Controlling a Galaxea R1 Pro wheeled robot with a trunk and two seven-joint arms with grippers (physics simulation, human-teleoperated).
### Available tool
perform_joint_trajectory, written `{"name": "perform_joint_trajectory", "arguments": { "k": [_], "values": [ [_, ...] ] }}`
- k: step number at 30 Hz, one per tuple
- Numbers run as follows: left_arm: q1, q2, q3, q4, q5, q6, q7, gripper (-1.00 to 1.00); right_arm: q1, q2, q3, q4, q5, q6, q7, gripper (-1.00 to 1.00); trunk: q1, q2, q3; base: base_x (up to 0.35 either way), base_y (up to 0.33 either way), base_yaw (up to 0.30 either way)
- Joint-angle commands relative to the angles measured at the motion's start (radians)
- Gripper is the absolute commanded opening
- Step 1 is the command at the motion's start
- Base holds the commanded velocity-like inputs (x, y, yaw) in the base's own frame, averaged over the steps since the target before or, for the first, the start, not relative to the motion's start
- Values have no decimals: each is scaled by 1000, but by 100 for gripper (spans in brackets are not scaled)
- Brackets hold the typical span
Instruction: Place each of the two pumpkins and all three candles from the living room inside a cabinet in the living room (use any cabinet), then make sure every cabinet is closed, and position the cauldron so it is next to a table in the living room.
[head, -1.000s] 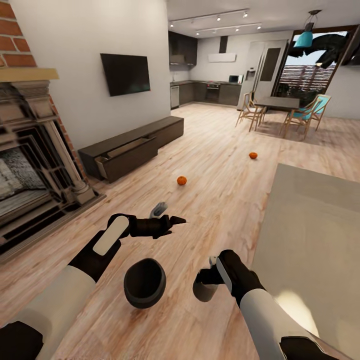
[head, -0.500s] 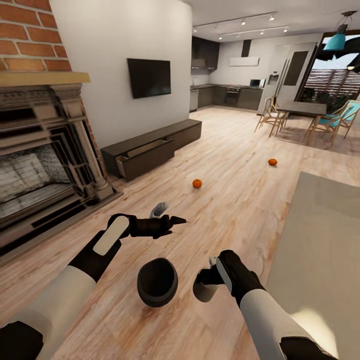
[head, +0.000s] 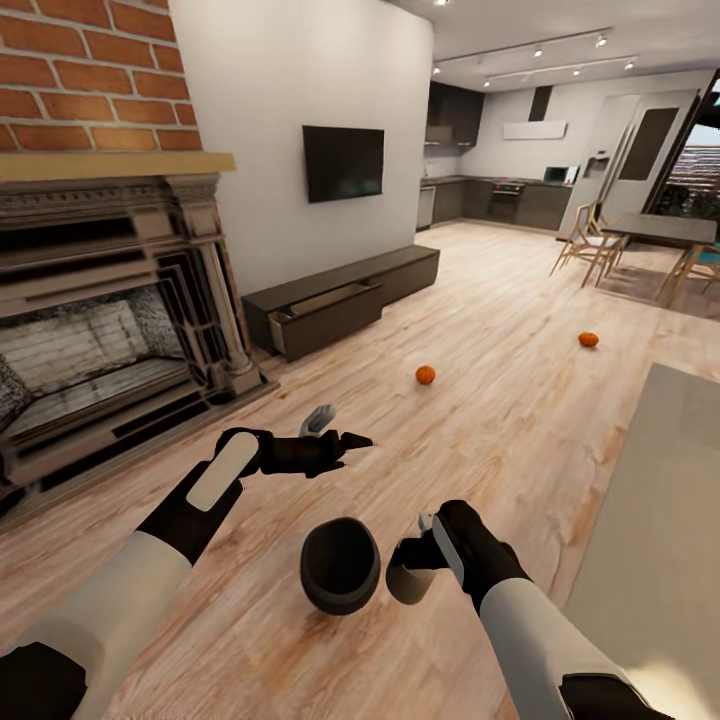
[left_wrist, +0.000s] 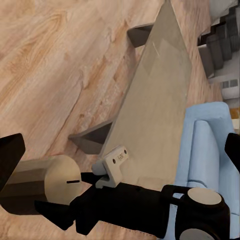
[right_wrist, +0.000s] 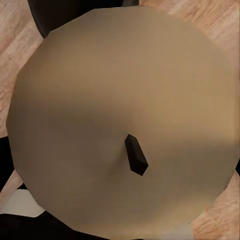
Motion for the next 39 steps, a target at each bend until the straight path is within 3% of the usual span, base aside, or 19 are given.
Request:
{"name": "perform_joint_trajectory", "arguments": {
  "k": [1,39],
  "values": [
    [0,0,0,0,0,0,0,100,0,0,0,0,-2,0,0,-100,0,0,1,0,0,235],
    [0,-2,0,0,-2,-1,-3,100,0,0,0,0,-2,-18,-1,-100,0,0,42,0,0,235]
  ]
}}
